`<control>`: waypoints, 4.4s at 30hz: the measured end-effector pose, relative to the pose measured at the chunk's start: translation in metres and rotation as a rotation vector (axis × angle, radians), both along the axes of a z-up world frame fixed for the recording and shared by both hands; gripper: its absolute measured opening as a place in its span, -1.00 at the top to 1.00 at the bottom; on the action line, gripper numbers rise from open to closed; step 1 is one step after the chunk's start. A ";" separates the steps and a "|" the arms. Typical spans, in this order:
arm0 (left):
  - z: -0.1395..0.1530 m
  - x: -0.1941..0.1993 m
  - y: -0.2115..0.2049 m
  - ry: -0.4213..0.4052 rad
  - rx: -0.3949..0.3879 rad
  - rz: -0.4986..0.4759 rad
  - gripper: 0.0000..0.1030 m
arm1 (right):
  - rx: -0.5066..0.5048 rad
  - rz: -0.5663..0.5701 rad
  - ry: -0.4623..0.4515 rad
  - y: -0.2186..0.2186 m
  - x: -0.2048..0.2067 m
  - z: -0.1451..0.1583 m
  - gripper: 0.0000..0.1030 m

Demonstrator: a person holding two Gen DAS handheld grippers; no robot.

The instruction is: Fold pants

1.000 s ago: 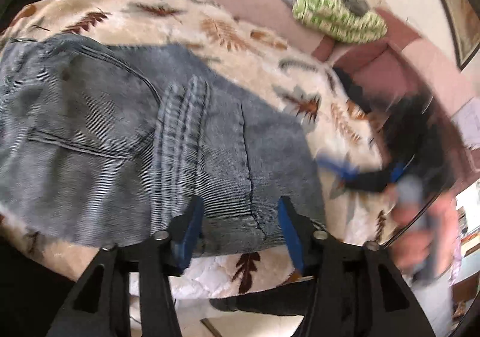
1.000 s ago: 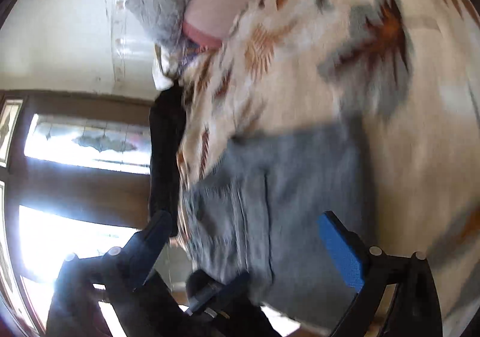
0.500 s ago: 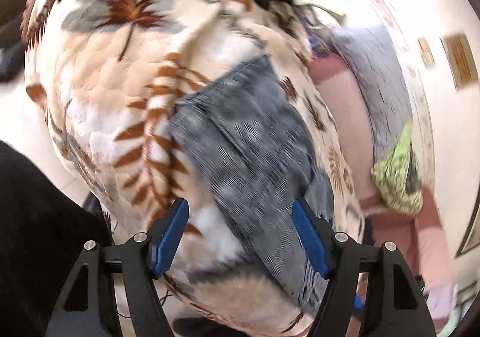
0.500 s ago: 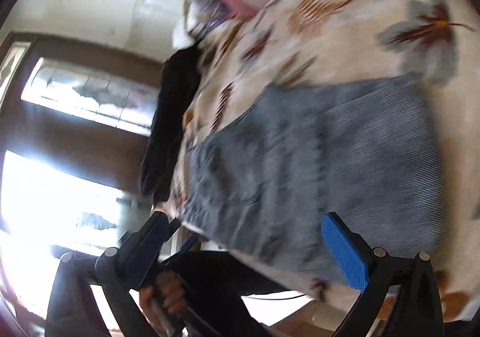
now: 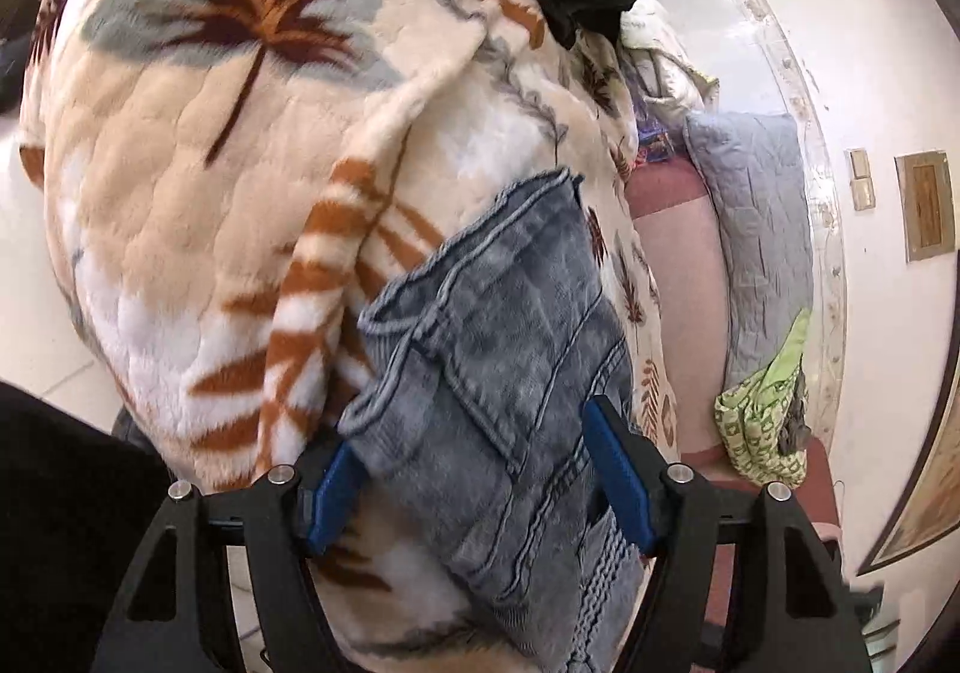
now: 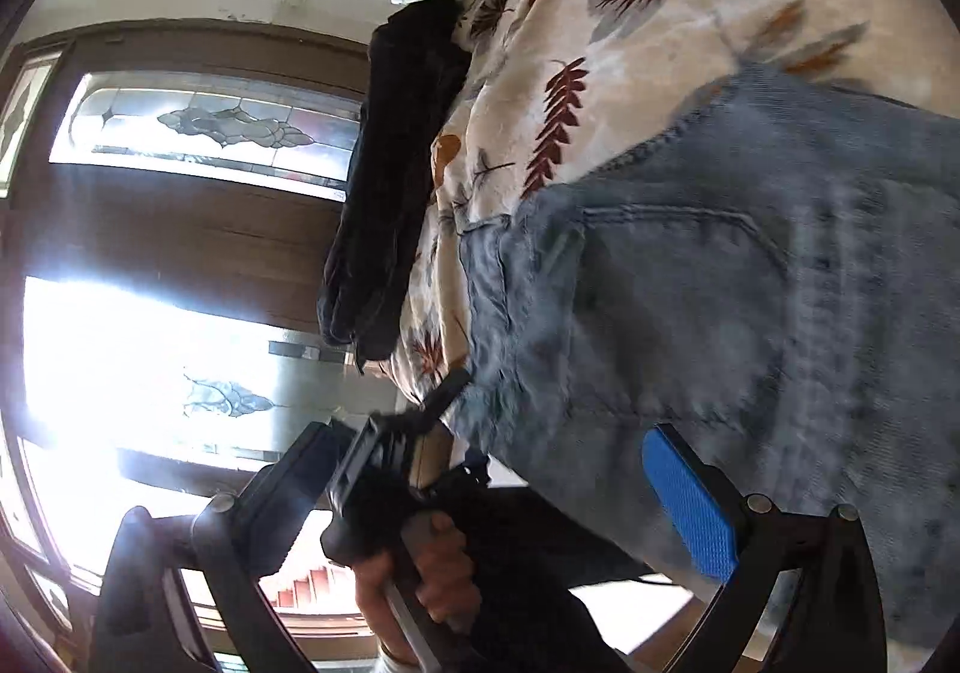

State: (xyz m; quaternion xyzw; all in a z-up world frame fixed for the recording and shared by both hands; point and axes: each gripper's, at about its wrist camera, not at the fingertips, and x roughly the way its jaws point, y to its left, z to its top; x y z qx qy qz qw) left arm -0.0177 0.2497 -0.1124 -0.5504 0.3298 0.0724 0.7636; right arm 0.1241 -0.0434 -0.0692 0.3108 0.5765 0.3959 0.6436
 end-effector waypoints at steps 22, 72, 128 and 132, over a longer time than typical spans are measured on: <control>0.037 0.022 -0.023 0.067 0.363 -0.069 0.78 | -0.281 -0.003 0.040 0.036 0.031 -0.047 -0.99; 0.044 0.052 -0.419 -0.002 1.016 -0.972 0.40 | 0.046 -0.643 -0.050 -0.338 -0.065 -0.053 -0.99; 0.030 0.056 -0.235 0.029 0.824 -0.696 -0.77 | 0.056 -0.547 0.214 -0.220 -0.053 -0.091 -0.17; 0.028 0.056 -0.233 0.024 0.810 -0.688 -0.81 | 0.013 -0.566 0.222 -0.214 -0.057 -0.087 -0.12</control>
